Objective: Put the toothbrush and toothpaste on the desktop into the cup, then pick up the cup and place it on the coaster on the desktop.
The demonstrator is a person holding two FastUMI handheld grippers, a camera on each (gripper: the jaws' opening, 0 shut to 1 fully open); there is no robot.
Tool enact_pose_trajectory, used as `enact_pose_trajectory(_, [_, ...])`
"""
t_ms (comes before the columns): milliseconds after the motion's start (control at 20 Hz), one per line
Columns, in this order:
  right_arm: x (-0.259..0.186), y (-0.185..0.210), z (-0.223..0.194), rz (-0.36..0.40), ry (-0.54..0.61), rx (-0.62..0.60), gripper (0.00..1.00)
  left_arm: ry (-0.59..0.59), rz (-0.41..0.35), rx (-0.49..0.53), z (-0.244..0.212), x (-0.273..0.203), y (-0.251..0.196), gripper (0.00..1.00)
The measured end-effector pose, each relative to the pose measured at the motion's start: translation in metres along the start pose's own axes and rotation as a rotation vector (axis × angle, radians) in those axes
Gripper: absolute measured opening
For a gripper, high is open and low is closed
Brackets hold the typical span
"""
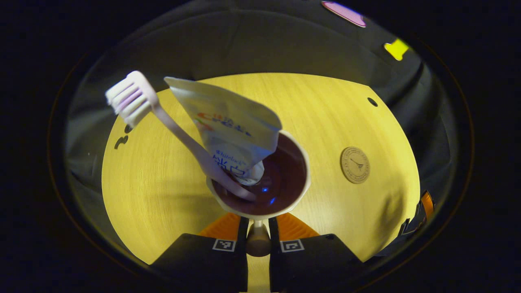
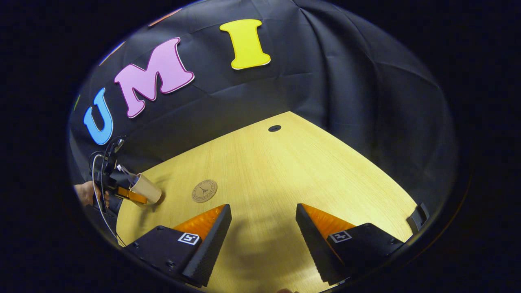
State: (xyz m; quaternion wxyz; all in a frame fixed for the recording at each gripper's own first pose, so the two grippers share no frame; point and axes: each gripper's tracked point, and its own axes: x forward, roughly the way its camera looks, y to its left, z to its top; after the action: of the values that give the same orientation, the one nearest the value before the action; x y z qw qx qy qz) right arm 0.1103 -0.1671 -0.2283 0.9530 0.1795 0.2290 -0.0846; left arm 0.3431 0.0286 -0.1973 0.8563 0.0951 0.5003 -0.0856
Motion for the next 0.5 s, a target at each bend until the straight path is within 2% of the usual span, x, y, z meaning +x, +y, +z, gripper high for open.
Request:
enact_pose_trajectory(250, [-0.015, -0.022, 0.014, -0.034, -0.045, 0.01, 0.98, 0.005, -0.055, 0.091, 0.001, -0.007, -0.012, 0.25])
enact_pose_trajectory(400, [-0.029, -0.044, 0.019, -0.085, -0.082, -0.025, 0.98, 0.018, -0.08, 0.15, -0.002, -0.013, -0.013, 0.25])
enact_pose_trajectory(500, [-0.037, -0.055, 0.021, -0.101, -0.092, -0.006, 0.98, 0.024, -0.107, 0.17, -0.003, -0.013, -0.013, 0.25])
